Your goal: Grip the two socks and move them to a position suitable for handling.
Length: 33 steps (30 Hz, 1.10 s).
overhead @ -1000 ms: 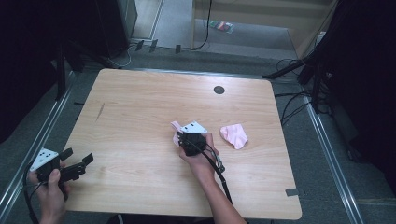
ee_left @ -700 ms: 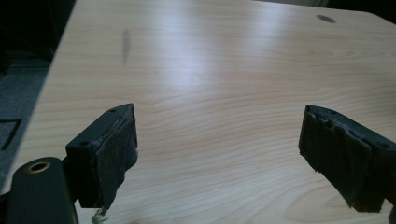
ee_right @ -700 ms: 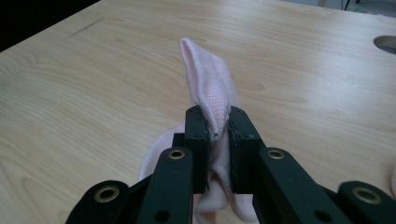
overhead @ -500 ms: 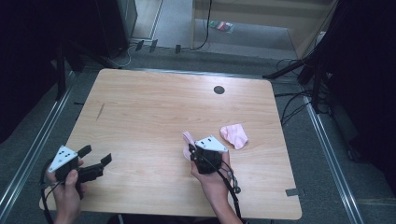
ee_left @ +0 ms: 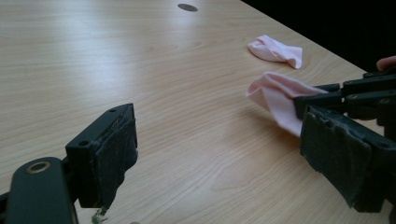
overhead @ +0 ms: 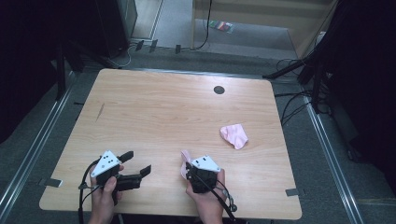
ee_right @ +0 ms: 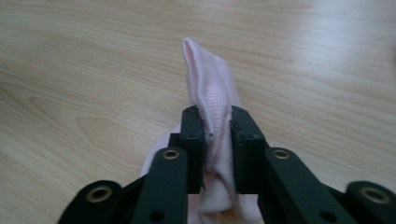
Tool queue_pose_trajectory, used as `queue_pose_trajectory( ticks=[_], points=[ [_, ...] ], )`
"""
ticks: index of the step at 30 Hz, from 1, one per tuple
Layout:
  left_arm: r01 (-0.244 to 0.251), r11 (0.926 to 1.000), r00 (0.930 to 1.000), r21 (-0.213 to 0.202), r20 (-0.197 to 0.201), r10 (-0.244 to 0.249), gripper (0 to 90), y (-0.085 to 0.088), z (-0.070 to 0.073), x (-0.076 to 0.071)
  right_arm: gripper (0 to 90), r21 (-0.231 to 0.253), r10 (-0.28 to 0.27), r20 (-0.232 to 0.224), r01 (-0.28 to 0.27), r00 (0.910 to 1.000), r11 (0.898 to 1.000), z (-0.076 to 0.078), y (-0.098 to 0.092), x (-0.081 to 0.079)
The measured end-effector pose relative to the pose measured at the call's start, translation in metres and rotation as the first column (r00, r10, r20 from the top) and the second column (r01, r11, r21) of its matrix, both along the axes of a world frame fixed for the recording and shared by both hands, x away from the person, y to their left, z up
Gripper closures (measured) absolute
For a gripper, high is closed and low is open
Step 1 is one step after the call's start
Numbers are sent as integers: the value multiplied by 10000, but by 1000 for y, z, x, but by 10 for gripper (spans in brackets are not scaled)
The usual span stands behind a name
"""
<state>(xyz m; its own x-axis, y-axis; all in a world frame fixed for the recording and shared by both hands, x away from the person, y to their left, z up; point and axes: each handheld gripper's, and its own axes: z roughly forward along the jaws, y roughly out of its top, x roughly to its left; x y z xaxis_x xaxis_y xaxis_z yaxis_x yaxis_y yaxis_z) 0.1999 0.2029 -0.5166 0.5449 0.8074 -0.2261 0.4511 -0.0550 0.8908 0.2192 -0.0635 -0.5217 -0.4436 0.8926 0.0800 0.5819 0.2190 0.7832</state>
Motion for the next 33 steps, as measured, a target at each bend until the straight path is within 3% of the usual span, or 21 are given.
queue_pose_trajectory(
  ticks=[3,4,9,11,12,13,14,15,16,17,18,19,21,22,23,24,27,28,30,33],
  points=[
    [193,9998,9997,88,-119,-192,120,-8,-4,1,536,339,141,-278,-132,9995,9993,-6,4,-1],
    [245,9996,9996,171,-152,-243,120,-11,-5,1,513,464,207,-371,-190,9991,9987,-6,3,-1],
    [661,9968,9958,459,-663,-630,123,-24,-13,3,563,490,227,-170,-218,9996,9986,4,-16,-3],
    [973,9941,9915,486,-915,-925,137,-32,-17,2,584,598,717,16,-717,9974,9956,7,-23,-3],
    [1649,9857,9790,352,-1273,-1592,143,-40,-19,1,603,337,1264,169,-1269,9918,9913,6,-24,-5],
    [1649,9857,9790,352,-1273,-1592,143,-40,-19,1,603,337,1264,169,-1269,9918,9913,6,-24,-5],
    [1945,9802,9723,362,-1389,-1878,143,-44,-20,0,604,211,2065,121,-2067,9784,9782,1,-24,-8],
    [2078,9772,9690,434,-1460,-1996,143,-48,-21,-1,604,211,2065,121,-2067,9784,9782,1,-24,-8],
    [2377,9709,9602,307,-1582,-2301,143,-54,-24,-3,595,165,2503,81,-2504,9681,9680,-5,-22,-10],
    [2377,9709,9602,307,-1582,-2301,143,-54,-24,-3,595,165,2503,81,-2504,9681,9680,-5,-22,-10],
    [2699,9624,9512,307,-1636,-2615,149,-59,-26,-4,583,141,2825,90,-2826,9592,9591,-11,-20,-10],
    [2699,9624,9512,307,-1636,-2615,175,-59,-26,-4,583,141,2825,90,-2826,9592,9591,-11,-20,-10],
    [2869,9563,9474,572,-1647,-2743,214,-64,-28,-5,579,-180,3154,1,-3154,9490,9488,-19,-15,-7],
    [2858,9547,9464,828,-1807,-2677,264,-68,-29,-5,638,-1008,3010,-49,-2999,9536,9486,-27,-10,-5],
    [2858,9547,9464,828,-1807,-2677,289,-68,-29,-5,638,-1008,3010,-49,-2999,9536,9486,-27,-10,-5],
    [2850,9538,9462,948,-1871,-2641,317,-69,-30,-5,747,-832,2945,99,-2927,9556,9526,-29,-12,-4],
    [2733,9555,9476,1109,-2019,-2476,353,-72,-33,-3,819,-547,2791,-83,-2791,9602,9587,-27,-15,-3],
    [2702,9563,9474,1119,-2079,-2433,390,-74,-33,-2,844,-113,2586,-300,-2591,9655,9658,-26,-17,-3],
    [2675,9543,9482,1330,-2124,-2362,400,-79,-34,-1,850,46,2508,-350,-2508,9674,9680,-26,-17,-3],
    [2747,9449,9476,1780,-2167,-2346,426,-86,-34,1,853,602,2516,-621,-2480,9658,9669,-24,-19,-4]
  ],
)
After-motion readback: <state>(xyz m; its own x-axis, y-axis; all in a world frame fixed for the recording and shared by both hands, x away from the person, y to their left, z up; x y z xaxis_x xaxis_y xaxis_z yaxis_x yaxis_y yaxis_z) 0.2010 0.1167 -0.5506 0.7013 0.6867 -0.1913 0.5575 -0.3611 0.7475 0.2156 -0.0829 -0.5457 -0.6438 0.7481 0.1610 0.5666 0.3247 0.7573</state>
